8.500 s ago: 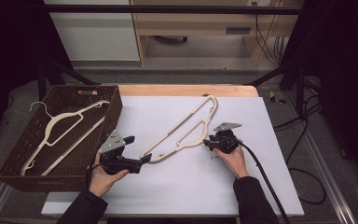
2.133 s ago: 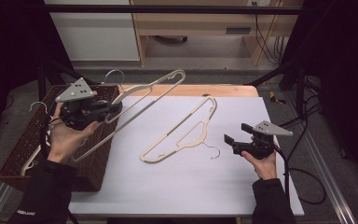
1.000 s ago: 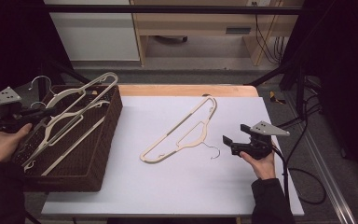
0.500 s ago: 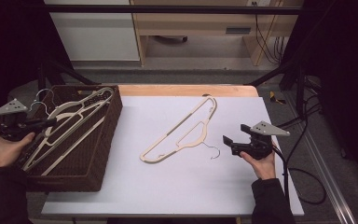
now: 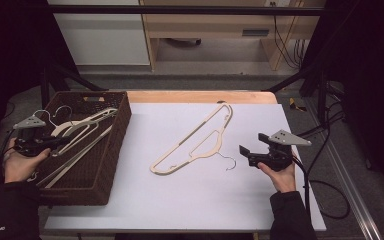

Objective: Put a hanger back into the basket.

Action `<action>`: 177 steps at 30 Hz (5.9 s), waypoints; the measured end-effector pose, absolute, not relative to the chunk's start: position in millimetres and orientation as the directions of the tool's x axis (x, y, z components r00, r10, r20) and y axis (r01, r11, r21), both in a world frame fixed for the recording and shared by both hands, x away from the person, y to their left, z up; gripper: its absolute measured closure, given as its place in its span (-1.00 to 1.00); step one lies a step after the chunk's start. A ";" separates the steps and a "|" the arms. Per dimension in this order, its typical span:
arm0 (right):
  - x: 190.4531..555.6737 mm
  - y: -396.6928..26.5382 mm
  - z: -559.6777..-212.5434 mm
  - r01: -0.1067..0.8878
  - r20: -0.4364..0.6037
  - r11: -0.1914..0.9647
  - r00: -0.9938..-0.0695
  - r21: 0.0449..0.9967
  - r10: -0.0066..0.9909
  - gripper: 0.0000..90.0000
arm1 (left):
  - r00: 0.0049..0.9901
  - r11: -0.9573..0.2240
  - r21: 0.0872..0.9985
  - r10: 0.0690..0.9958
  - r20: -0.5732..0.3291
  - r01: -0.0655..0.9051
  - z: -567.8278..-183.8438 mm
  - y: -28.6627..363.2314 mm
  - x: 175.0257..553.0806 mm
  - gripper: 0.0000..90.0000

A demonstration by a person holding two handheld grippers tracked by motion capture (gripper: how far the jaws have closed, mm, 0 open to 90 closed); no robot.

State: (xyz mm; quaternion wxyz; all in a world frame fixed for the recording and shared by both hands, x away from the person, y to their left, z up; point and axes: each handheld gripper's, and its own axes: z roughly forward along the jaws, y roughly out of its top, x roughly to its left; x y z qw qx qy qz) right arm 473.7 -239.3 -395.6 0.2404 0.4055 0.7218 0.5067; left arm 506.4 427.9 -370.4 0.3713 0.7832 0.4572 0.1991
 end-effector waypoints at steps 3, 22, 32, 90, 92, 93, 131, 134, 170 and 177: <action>473.6 -239.5 -395.6 0.342 0.062 0.161 -0.558 0.926 0.828 -0.69 | 0.477 -0.293 0.753 0.878 -0.031 0.589 -375.1 430.3 507.3 0.89; 473.3 -238.0 -395.6 0.346 0.066 0.158 -0.555 0.925 0.829 -0.69 | 0.276 -0.245 0.657 0.959 0.059 0.713 -384.4 439.8 515.1 0.71; 473.3 -238.1 -395.5 0.346 0.067 0.157 -0.556 0.925 0.828 -0.69 | 0.209 -0.202 0.611 0.976 0.061 0.765 -390.6 444.2 519.5 0.58; 466.7 -244.9 -387.5 0.320 0.081 0.123 -0.556 0.939 0.827 -0.70 | 0.618 -0.167 0.952 0.786 -0.029 0.257 -321.0 278.2 452.9 -0.79; 466.6 -244.7 -387.5 0.320 0.082 0.123 -0.557 0.939 0.827 -0.69 | 0.636 -0.177 0.950 0.771 -0.028 0.257 -326.1 267.7 453.0 -0.79; 466.6 -243.9 -387.7 0.322 0.084 0.119 -0.553 0.939 0.829 -0.69 | 0.641 -0.178 0.950 0.767 -0.030 0.257 -327.9 264.2 453.1 -0.79; 517.0 -184.5 -439.7 0.448 0.049 0.292 -0.608 0.845 0.792 -0.22 | 0.737 -0.314 0.890 0.676 -0.035 0.330 -403.8 192.8 459.9 -0.80; 521.5 -179.8 -444.8 0.457 0.041 0.310 -0.612 0.834 0.790 -0.18 | 0.740 -0.320 0.887 0.672 -0.035 0.332 -404.3 193.3 460.4 -0.80; 542.1 -168.9 -480.7 0.558 0.043 0.413 -0.630 0.720 0.775 0.98 | 0.738 -0.336 0.874 0.673 -0.036 0.350 -411.7 186.3 460.2 -0.79; 541.3 -169.1 -478.0 0.564 0.060 0.409 -0.635 0.718 0.770 0.99 | 0.748 -0.362 0.867 0.663 -0.019 0.343 -410.6 176.0 463.6 -0.77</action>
